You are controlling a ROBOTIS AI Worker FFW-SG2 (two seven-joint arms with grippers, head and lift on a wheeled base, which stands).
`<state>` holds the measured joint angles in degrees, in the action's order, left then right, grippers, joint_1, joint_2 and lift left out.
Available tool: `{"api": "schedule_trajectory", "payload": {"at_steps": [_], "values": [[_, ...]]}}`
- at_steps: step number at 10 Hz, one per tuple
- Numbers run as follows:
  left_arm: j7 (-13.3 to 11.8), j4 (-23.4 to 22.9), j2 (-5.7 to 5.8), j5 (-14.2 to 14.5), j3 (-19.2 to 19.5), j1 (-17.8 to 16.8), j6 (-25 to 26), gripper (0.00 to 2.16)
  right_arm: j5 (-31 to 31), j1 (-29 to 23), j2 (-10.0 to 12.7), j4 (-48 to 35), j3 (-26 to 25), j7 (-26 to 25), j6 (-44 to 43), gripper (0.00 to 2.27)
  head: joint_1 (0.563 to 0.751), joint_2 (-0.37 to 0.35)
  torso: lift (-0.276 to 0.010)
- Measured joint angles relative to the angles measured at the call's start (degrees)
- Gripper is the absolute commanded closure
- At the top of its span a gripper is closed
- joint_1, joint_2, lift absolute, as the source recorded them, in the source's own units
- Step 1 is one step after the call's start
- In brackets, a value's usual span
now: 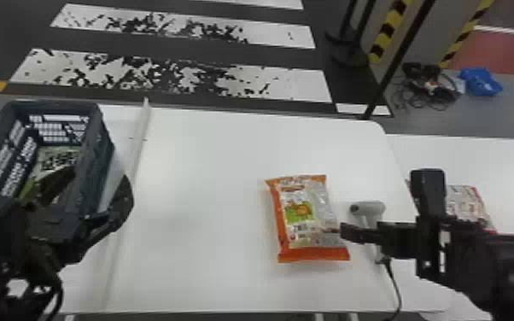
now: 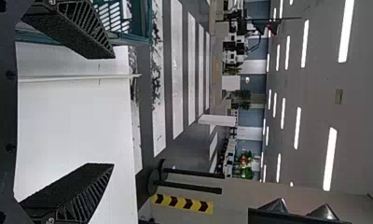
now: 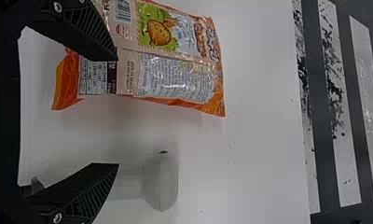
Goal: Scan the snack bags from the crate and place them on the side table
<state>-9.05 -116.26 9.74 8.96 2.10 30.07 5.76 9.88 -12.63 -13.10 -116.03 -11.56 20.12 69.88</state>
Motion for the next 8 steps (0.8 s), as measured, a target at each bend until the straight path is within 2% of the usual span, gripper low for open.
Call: {"api": "schedule_trajectory", "payload": {"at_steps": [4, 5, 6, 7, 8], "values": [[0.00, -0.11, 0.18, 0.00, 0.01, -0.02, 0.18, 0.04, -0.25, 2.24, 0.01, 5.22, 2.65, 4.23, 0.45, 0.10, 0.695, -0.060, -0.050], [0.00, -0.12, 0.20, 0.00, 0.07, -0.02, 0.18, 0.04, -0.37, 3.25, -0.01, 7.41, 3.10, 5.18, 0.40, 0.14, 0.695, -0.053, -0.050], [0.00, -0.12, 0.25, 0.00, 0.14, -0.02, 0.19, 0.04, -0.46, 4.32, -0.06, 9.58, 3.32, 6.73, 0.39, 0.27, 0.695, -0.047, -0.050], [0.00, -0.11, 0.27, 0.00, 0.17, -0.03, 0.28, 0.04, -0.47, 5.67, -0.12, 12.12, 3.35, 9.30, 0.39, 0.73, 0.695, -0.042, -0.050], [0.00, -0.06, 0.28, 0.00, 0.18, -0.09, 0.35, 0.04, -0.42, 7.15, -0.21, 14.96, 3.24, 12.46, 0.33, 1.79, 0.695, -0.032, -0.050]]}}
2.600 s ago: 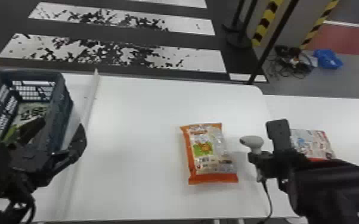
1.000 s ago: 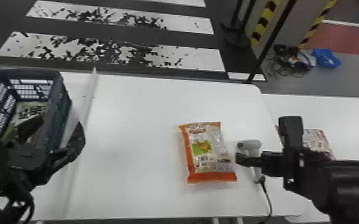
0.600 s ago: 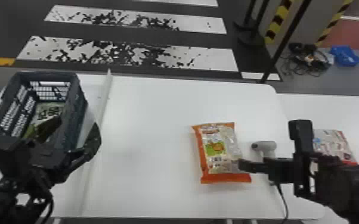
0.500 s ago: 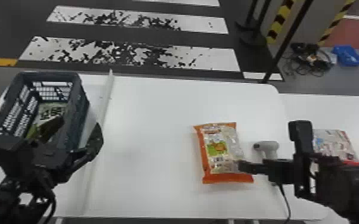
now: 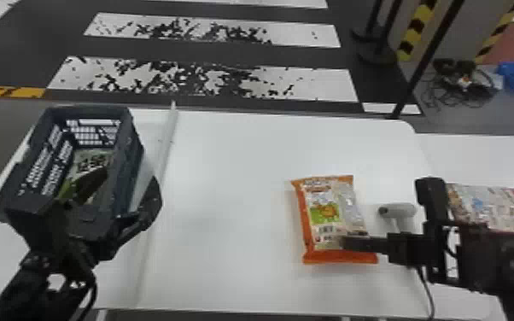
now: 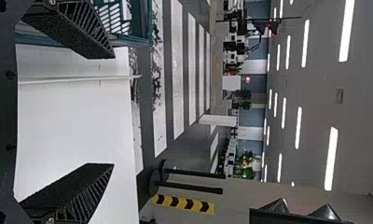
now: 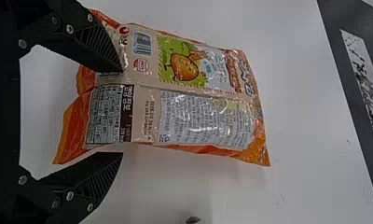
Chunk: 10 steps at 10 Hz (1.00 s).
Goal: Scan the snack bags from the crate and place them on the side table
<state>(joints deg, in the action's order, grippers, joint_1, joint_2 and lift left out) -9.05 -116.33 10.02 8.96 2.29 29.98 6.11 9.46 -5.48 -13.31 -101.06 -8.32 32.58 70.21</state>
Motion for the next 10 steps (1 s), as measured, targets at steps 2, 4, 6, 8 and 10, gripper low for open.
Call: {"api": "schedule_trajectory", "payload": {"at_steps": [2, 4, 6, 8, 10], "values": [[0.00, 0.16, 0.00, 0.00, 0.00, -0.12, 0.01, 0.04, -0.02, 1.51, -0.14, 2.95, -0.33, 1.30, 0.10, 2.26, 0.695, -0.032, -0.050], [0.00, 0.30, -0.05, 0.00, 0.00, -0.26, 0.01, 0.04, 2.34, 1.60, -0.38, 3.07, -2.11, 2.54, 0.55, 2.26, 0.695, -0.033, -0.050], [0.00, 0.30, -0.11, 0.00, 0.04, -0.28, 0.01, 0.04, 6.82, 0.77, -0.40, 0.73, -6.30, 3.16, 1.83, 2.26, 0.695, -0.040, -0.050], [0.00, 0.17, -0.26, 0.00, 0.04, -0.20, 0.01, 0.04, 13.61, -0.95, -0.23, -4.39, -13.44, 2.86, 2.14, 2.26, 0.695, -0.070, -0.050], [0.00, -0.04, -0.34, 0.00, 0.04, 0.03, -0.08, 0.04, 17.41, -0.63, 0.37, -5.65, -20.51, -0.41, 0.84, 2.26, 0.695, -0.126, -0.050]]}}
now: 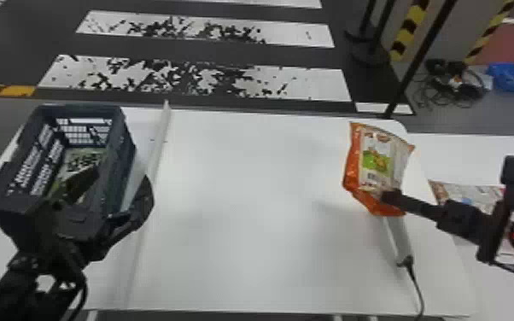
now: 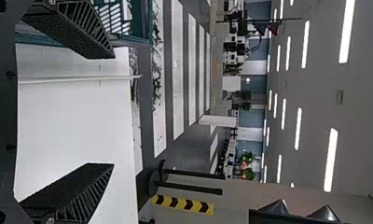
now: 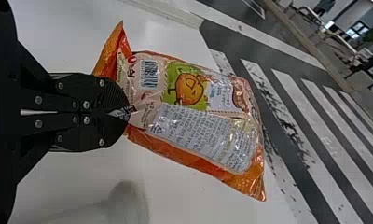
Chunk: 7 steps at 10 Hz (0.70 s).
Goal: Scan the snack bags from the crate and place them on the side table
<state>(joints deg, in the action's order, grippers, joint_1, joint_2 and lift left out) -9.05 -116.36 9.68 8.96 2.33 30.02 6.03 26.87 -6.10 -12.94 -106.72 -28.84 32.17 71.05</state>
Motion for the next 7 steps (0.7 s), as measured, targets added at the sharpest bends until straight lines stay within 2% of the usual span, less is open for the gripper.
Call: {"api": "schedule_trajectory", "payload": {"at_steps": [1, 3, 6, 7], "values": [[0.00, -0.20, 0.06, 0.00, 0.09, 0.13, -0.07, 0.04, 1.86, 0.74, 0.09, -0.04, -4.18, -4.11, -2.15, 2.26, 0.695, -0.173, -0.050], [0.00, -0.34, 0.23, 0.00, 0.13, 0.36, -0.23, 0.04, 3.16, 1.49, 0.14, 1.85, -9.20, -9.77, -7.76, 2.26, 0.695, -0.254, -0.050], [0.00, -0.57, 0.25, 0.00, 0.05, 0.64, -0.27, 0.04, 3.13, 2.60, 0.06, 10.15, -13.05, -16.05, -17.84, 2.26, 0.695, -0.350, -0.050], [0.00, -0.73, 0.25, 0.00, 0.10, 0.87, -0.35, 0.04, 2.73, 3.28, -0.40, 13.45, -13.72, -16.87, -20.66, 2.26, 0.695, -0.350, -0.050]]}}
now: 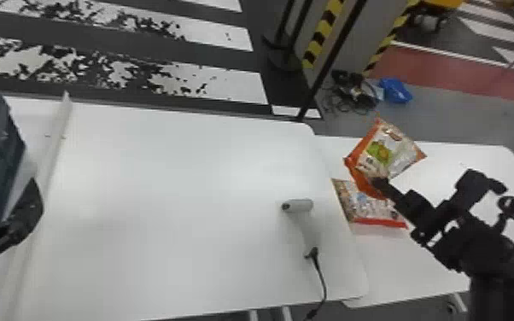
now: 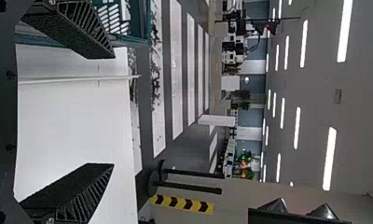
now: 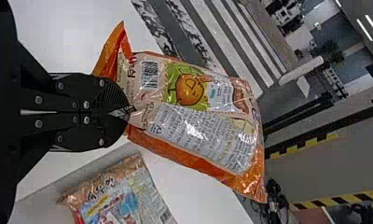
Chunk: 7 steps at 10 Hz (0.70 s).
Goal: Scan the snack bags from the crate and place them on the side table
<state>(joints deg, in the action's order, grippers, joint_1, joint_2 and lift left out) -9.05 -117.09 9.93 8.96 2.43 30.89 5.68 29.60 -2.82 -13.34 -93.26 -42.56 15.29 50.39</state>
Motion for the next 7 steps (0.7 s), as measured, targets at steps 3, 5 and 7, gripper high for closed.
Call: {"api": "schedule_trajectory", "payload": {"at_steps": [3, 5, 7], "values": [[-0.07, -0.39, 0.03, 0.03, 0.28, 0.71, -1.01, 0.04, -1.42, 0.86, -2.19, 9.13, -0.15, -3.99, -6.59, 1.92, 0.695, -0.350, -0.050], [-0.22, -1.21, 0.09, 0.09, 0.30, 1.09, -1.14, 0.04, -2.99, 0.89, -3.41, 13.84, 0.62, -4.30, -8.53, 0.50, 0.695, -0.350, -0.050], [-0.43, -1.86, 0.09, 0.09, 0.30, 1.73, -1.20, 0.04, -4.54, 0.89, -4.12, 16.86, 1.48, -4.22, -9.06, 0.05, 0.695, -0.350, -0.050]]}}
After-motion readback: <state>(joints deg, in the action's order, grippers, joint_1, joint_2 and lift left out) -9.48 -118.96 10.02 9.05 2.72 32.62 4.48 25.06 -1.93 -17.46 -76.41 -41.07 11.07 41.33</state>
